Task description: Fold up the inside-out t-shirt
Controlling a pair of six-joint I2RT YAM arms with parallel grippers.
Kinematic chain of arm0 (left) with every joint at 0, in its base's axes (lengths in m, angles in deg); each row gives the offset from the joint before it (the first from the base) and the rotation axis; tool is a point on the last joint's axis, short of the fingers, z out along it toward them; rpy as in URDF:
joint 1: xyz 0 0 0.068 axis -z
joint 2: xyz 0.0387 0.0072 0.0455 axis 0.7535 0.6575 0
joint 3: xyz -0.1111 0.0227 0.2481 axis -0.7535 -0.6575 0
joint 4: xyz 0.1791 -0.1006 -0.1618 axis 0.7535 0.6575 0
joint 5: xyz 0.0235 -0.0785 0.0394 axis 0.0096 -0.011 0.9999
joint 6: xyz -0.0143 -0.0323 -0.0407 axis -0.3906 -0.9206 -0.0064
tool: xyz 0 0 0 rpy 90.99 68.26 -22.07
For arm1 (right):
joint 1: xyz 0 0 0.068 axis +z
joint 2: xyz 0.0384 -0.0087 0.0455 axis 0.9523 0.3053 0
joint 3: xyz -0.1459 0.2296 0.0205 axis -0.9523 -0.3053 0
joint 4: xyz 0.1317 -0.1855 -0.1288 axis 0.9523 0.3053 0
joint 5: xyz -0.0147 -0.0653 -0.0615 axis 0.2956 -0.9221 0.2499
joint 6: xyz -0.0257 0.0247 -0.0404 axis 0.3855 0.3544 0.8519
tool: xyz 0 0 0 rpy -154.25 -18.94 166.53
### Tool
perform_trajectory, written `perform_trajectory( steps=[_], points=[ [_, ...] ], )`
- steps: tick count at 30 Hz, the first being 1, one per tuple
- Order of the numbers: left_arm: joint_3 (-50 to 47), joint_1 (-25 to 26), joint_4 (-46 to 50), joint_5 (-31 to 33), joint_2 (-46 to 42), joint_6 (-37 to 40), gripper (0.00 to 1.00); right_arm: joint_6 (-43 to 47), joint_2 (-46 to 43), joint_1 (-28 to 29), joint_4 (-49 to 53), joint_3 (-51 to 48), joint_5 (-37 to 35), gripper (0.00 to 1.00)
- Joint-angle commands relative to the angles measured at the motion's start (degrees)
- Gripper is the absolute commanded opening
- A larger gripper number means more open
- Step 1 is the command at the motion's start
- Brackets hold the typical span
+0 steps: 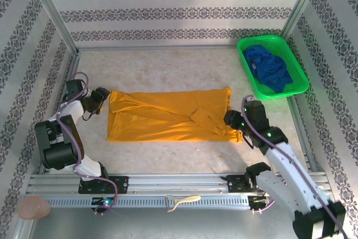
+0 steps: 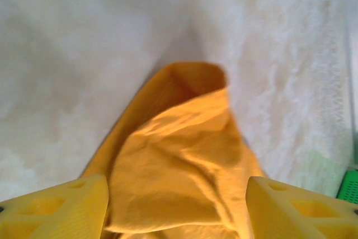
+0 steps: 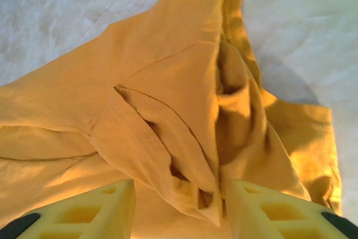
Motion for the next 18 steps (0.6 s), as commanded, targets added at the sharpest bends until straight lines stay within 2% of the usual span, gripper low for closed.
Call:
perform_trajectory(
  steps=[1, 5, 9, 18],
  points=[
    [2.95, 1.02, 2.43, -1.93, -2.11, 2.54, 0.66, 6.94, 10.67, 1.17, -6.29, 6.58, 5.85, 0.5],
    [4.48, 3.57, 4.52, -2.99, -1.95, 4.0, 0.67, 11.76, 25.57, 3.52, -8.88, 14.78, 10.21, 0.54],
    [4.51, 5.58, 5.11, -3.1, -1.6, 4.18, 0.67, 14.95, 37.42, 6.26, -8.78, 21.22, 10.16, 0.55],
    [2.37, 7.22, 2.31, -3.77, -0.96, 1.89, 0.68, 16.79, 49.9, 8.93, -9.8, 23.88, 6.31, 0.54]
  ],
)
